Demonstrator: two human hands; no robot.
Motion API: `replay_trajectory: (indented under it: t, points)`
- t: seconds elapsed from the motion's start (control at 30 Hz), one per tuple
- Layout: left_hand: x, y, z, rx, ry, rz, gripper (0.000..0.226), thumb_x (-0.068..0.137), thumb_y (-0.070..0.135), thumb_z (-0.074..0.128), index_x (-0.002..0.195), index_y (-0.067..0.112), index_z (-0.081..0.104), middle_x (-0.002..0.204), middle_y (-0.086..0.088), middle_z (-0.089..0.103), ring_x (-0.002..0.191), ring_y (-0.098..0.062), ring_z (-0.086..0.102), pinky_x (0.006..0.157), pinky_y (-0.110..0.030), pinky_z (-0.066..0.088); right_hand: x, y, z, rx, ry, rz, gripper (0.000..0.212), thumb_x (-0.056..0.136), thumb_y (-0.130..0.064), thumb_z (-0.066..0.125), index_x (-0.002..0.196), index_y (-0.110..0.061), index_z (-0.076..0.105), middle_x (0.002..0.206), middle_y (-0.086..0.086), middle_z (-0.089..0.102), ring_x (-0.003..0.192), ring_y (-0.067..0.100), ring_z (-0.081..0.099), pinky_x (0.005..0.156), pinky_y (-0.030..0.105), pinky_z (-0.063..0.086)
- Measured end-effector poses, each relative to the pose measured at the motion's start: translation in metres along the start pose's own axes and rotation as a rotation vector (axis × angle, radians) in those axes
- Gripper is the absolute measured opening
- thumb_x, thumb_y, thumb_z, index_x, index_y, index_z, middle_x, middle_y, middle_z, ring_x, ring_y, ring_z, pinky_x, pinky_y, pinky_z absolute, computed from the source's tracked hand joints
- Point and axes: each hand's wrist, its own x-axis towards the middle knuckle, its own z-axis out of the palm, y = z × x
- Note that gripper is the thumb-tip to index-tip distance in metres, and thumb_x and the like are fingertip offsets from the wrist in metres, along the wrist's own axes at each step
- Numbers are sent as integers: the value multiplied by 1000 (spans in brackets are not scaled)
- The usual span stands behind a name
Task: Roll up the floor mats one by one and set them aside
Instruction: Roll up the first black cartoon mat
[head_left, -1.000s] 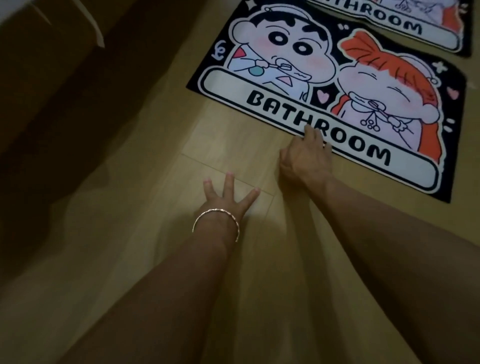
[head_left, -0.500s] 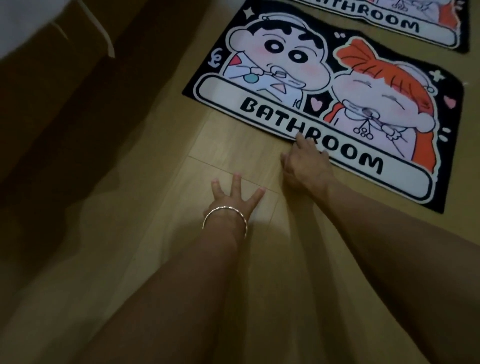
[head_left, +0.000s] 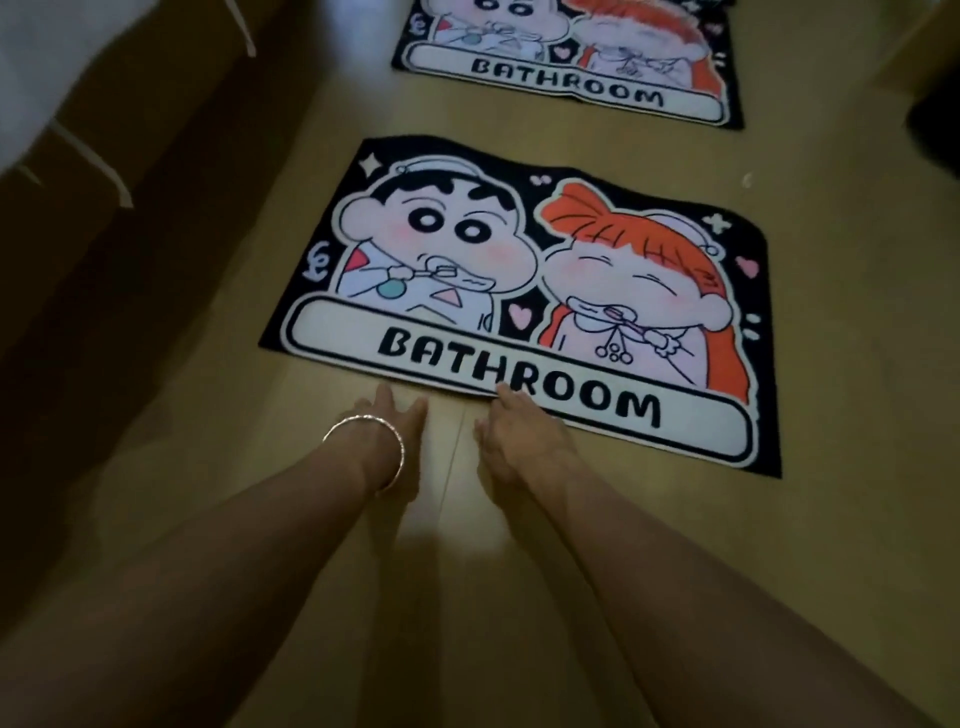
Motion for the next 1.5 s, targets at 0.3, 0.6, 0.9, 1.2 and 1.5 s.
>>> replay_trajectory:
  t: [0.3,0.6,0.9,1.2,1.5]
  points:
    - [-24,-3,2,443,279,368,62,89,21,59,141,26,26,150,-7,19,133,-27,29,98,-42,43,-51,52,-2,-46,3,98,36,103,-24,34,131,-9,51,142,9,41,129,27,42,107,47,36]
    - [-45,51,-2,68,248,498,37,93,20,50,130,21,45,109,-12,60,99,-30,59,86,-39,50,-93,64,11,426,94,413,50,102,-43,28,89,-7,60,106,14,59,94,25,59,84,37,47]
    - [-99,103,34,-385,141,565,29,96,19,41,121,21,55,103,-11,65,91,-26,61,74,-27,45,-94,48,22,708,104,449,27,94,-5,43,114,5,57,119,25,59,81,25,52,70,32,46]
    - [-25,0,16,-462,425,-19,54,84,28,60,132,11,44,135,-19,41,121,-39,42,101,-47,39,-110,138,50,431,153,683,27,94,-9,41,117,-2,52,124,20,56,110,34,56,93,40,46]
    - [-54,28,45,-5,274,379,86,73,56,69,142,26,27,147,-5,21,135,-26,22,107,-41,33,-123,84,39,62,74,257,65,84,-45,66,135,-13,40,138,10,35,122,26,43,100,41,43]
